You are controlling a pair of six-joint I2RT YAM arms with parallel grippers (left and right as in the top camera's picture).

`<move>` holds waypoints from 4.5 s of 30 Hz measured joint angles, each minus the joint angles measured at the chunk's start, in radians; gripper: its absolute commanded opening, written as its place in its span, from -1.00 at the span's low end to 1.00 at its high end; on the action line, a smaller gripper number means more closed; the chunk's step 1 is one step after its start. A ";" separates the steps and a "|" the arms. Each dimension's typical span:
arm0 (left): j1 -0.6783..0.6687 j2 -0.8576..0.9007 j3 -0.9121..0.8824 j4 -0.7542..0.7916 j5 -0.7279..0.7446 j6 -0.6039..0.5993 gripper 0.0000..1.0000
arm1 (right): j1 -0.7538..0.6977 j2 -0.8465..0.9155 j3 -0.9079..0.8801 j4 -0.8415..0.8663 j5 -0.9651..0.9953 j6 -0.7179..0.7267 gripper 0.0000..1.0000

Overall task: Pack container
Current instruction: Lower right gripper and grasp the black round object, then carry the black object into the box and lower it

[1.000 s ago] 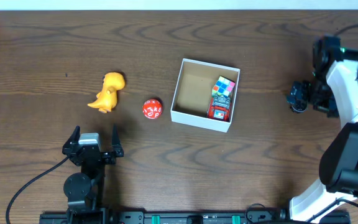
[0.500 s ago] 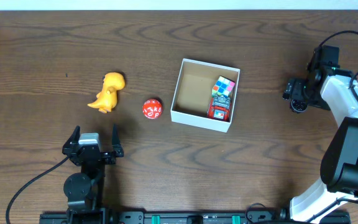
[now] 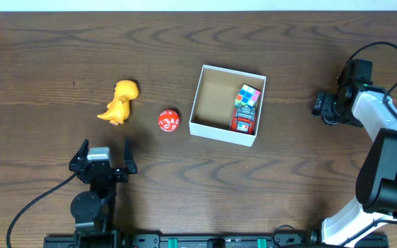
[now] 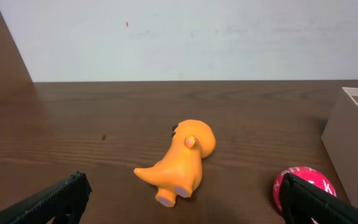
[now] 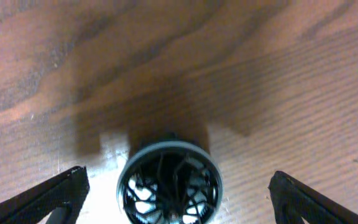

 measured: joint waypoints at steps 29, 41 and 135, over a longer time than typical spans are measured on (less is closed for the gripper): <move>0.000 0.000 0.000 0.000 0.000 0.000 0.96 | 0.007 0.000 -0.070 0.065 -0.044 0.025 -0.19; 0.000 0.000 0.000 0.000 0.000 0.000 0.96 | 0.195 0.000 0.190 -0.029 -0.045 0.004 -0.13; 0.000 0.000 0.000 0.000 0.000 0.000 0.96 | 0.550 0.114 0.396 -0.176 -0.061 -0.107 0.07</move>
